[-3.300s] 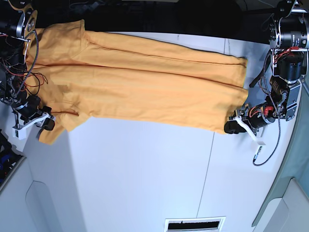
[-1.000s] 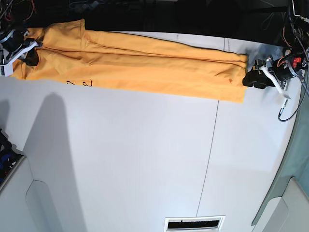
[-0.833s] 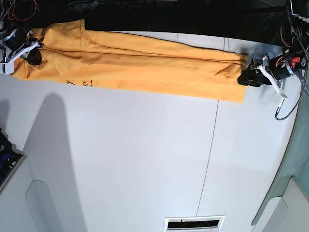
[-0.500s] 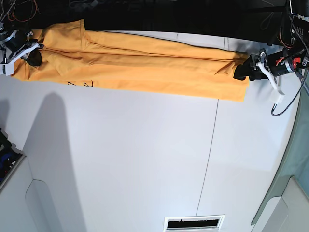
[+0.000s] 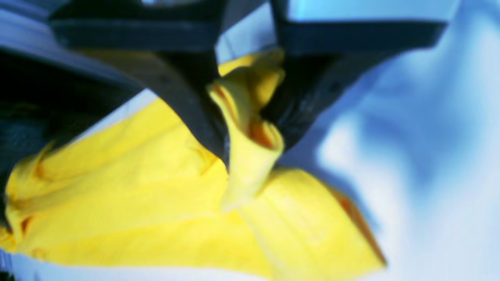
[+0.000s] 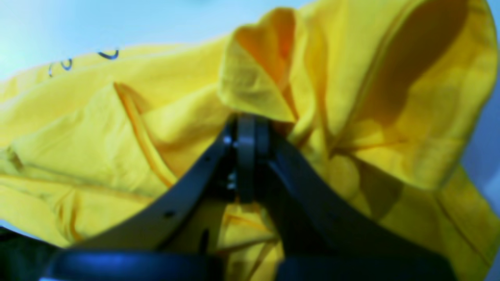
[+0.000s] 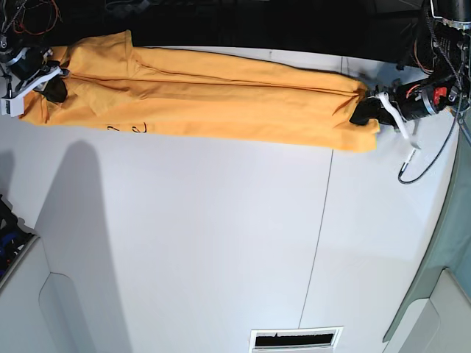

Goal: Layout the t-shirt on the table in an organized manner, then fold the t-shirt properly
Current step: 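Lift the shirt end with the left gripper and fold it toward the right gripper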

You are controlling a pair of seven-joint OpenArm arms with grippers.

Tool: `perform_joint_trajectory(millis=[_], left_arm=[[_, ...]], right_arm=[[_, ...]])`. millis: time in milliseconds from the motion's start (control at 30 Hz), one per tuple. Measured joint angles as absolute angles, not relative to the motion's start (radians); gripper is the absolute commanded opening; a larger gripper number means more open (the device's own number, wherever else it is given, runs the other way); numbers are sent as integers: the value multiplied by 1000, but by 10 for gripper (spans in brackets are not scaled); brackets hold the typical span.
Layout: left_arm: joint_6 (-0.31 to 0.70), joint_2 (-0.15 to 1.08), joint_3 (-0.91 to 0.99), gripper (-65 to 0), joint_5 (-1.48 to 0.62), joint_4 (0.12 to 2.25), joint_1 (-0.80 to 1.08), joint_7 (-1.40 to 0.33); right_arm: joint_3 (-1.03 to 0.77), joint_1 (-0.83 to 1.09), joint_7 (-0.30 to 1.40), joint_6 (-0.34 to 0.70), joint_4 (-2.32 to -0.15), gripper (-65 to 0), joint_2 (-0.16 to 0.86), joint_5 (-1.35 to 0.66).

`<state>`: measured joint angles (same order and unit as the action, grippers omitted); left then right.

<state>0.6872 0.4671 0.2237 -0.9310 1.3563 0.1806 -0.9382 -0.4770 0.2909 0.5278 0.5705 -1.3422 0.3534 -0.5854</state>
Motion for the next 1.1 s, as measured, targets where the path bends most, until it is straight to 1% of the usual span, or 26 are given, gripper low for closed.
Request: perform_joint_trajectory(millis=[100, 167, 267, 433, 567, 600, 700, 733, 767, 800, 833, 867, 967, 1100], left_arm=[[685, 473, 224, -650, -970, 1521, 180, -1023], [687, 448, 225, -650, -1005, 1613, 181, -1072], [689, 401, 197, -650, -1014, 1708, 203, -1076], [688, 318, 51, -650, -964, 1768, 192, -1075], [689, 215, -94, -650, -790, 1761, 186, -1003], [692, 197, -127, -635, -737, 1750, 186, -978], [689, 174, -205, -404, -599, 1695, 186, -886], [689, 171, -226, -341, -576, 1677, 186, -845], [689, 168, -241, -304, -557, 1660, 186, -806], [689, 163, -257, -295, -542, 1646, 186, -767], [689, 155, -271, -295, -538, 1636, 186, -742], [689, 142, -277, -296, -535, 1631, 186, -735], [689, 91, -281, -296, -535, 1627, 186, -736], [689, 48, -282, -296, -548, 1627, 186, -735]], right_arm=[[-477, 291, 530, 569, -1341, -650, 352, -599], [-477, 290, 532, 569, -1341, -650, 352, -599], [-476, 290, 532, 570, -1341, -650, 352, -603], [-476, 291, 531, 569, -1341, -650, 352, -602], [-476, 290, 532, 571, -1341, -650, 352, -605], [-476, 290, 531, 570, -1341, -650, 352, -605], [-476, 290, 532, 570, -1342, -650, 352, -606], [-476, 290, 532, 569, -1344, -591, 352, -614], [-476, 291, 536, 569, -1346, -524, 352, -627], [-476, 291, 540, 570, -1354, -463, 352, -636], [-476, 291, 555, 569, -1364, -418, 351, -644], [-479, 291, 580, 569, -1379, -391, 351, -656], [-516, 292, 653, 566, -1454, -382, 347, -696], [-598, 293, 672, 565, -1581, -382, 350, -713]])
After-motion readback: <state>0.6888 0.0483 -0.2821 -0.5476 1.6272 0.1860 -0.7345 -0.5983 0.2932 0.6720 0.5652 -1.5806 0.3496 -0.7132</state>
